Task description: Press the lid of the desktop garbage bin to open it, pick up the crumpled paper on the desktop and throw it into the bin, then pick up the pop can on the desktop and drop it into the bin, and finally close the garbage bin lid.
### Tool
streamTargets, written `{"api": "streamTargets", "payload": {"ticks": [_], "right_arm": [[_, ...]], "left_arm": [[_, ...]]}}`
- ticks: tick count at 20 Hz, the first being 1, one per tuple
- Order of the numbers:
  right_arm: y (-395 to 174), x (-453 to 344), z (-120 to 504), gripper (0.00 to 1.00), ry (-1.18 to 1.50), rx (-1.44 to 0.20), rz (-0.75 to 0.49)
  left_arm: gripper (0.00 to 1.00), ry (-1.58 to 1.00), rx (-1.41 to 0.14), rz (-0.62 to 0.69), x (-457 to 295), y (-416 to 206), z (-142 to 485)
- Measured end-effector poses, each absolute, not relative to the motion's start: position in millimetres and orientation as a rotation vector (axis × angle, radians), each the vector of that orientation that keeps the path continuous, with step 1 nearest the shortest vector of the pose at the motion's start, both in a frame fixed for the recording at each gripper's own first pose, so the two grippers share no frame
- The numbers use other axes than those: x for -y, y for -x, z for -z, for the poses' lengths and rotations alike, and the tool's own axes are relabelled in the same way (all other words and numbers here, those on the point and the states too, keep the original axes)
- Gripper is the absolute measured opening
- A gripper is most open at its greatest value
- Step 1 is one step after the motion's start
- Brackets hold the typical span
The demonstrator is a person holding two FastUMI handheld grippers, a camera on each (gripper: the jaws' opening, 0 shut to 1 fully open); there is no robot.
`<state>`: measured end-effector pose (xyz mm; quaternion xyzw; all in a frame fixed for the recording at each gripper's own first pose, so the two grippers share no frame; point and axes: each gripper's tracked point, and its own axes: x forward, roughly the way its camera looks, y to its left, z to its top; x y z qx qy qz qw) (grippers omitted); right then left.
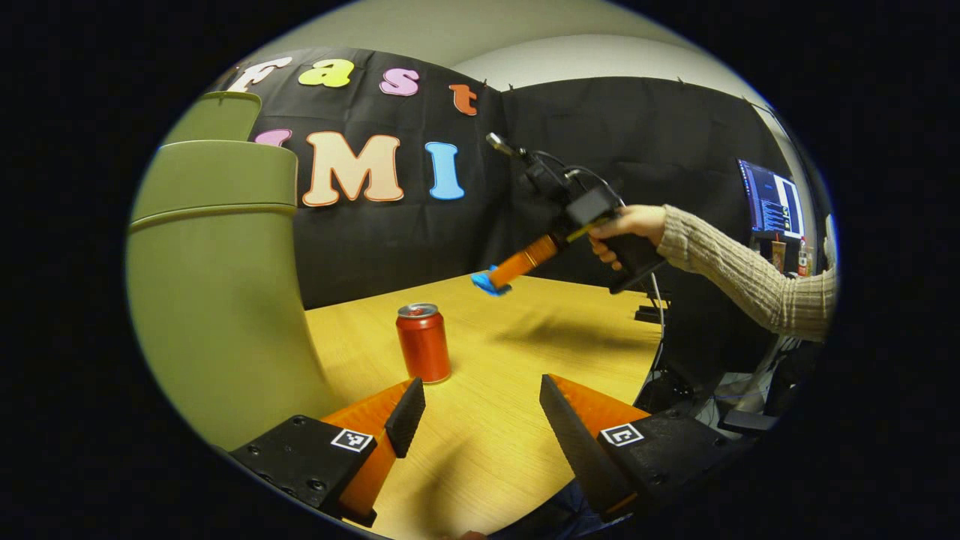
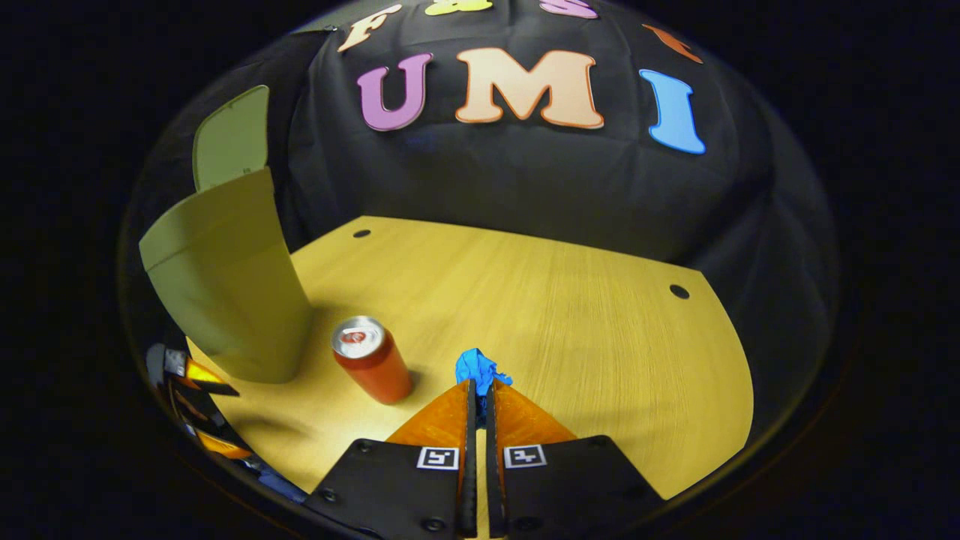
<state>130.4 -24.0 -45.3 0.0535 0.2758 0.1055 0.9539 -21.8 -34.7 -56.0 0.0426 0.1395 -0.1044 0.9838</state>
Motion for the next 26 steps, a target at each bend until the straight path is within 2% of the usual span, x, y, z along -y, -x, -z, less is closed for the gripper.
{"api": "streamTargets", "payload": {"ticks": [7, 13, 14, 18, 24, 25, 26], "right_arm": [[-148, -39, -82, 0.07, -0.161, -0.324, -0.34], [-157, -114, -163, 0.06, -0.108, -0.194, -0.471], [-157, -130, -171, 0.08, -0.101, -0.183, -0.502], [-154, -192, -190, 0.07, -0.042, -0.164, -0.602], [-154, -259, -177, 0.09, 0.023, -0.206, -0.717], [-151, -265, -172, 0.16, 0.034, -0.217, -0.728], [-149, -270, -169, 0.17, 0.042, -0.224, -0.737]], "left_arm": [[0.94, -0.119, -0.271, 0.232, 46, 30, 50], [0.94, -0.125, -0.267, 0.241, 51, 32, 48], [0.94, -0.123, -0.267, 0.242, 51, 32, 48], [0.94, -0.121, -0.273, 0.241, 51, 32, 50], [0.94, -0.124, -0.271, 0.222, 43, 32, 48], [0.94, -0.125, -0.27, 0.216, 40, 31, 47], [0.94, -0.126, -0.269, 0.21, 37, 31, 46]]}}
